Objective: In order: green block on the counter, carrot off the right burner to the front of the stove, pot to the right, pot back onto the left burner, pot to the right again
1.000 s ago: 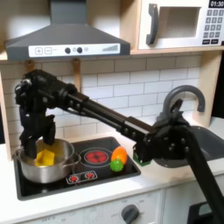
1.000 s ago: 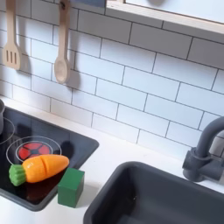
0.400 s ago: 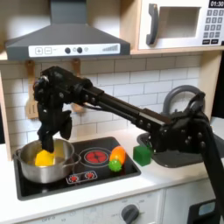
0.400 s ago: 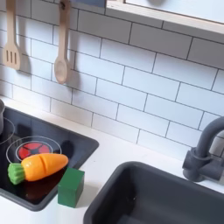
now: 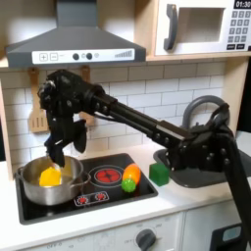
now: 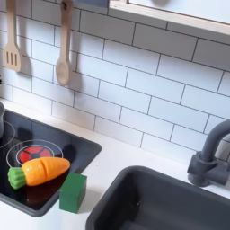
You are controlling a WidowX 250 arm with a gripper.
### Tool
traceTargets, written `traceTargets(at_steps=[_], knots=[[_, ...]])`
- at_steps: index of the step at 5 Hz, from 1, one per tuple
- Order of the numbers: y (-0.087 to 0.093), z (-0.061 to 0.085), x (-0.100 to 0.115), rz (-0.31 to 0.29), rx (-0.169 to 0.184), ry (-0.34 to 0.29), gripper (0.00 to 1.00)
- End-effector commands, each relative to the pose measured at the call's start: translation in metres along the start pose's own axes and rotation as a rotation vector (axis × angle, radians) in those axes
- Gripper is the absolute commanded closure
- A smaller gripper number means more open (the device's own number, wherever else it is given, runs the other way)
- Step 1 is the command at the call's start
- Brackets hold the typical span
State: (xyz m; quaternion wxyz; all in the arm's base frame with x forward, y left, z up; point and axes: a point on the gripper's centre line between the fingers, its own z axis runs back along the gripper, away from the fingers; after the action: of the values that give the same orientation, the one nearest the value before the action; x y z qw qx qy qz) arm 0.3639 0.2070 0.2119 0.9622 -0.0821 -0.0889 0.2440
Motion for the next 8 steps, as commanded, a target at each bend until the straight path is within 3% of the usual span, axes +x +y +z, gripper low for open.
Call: traceTargets(at_steps=[1, 6, 8], knots=[[0.003, -0.007, 0.001, -0.121, -0.004, 0.027, 0.00], [-0.013, -0.014, -0.005, -0.403, -0.036, 0.097, 0.00], [-0.017, -0.020, -0.006, -0.426, -0.026, 0.103, 0.00]])
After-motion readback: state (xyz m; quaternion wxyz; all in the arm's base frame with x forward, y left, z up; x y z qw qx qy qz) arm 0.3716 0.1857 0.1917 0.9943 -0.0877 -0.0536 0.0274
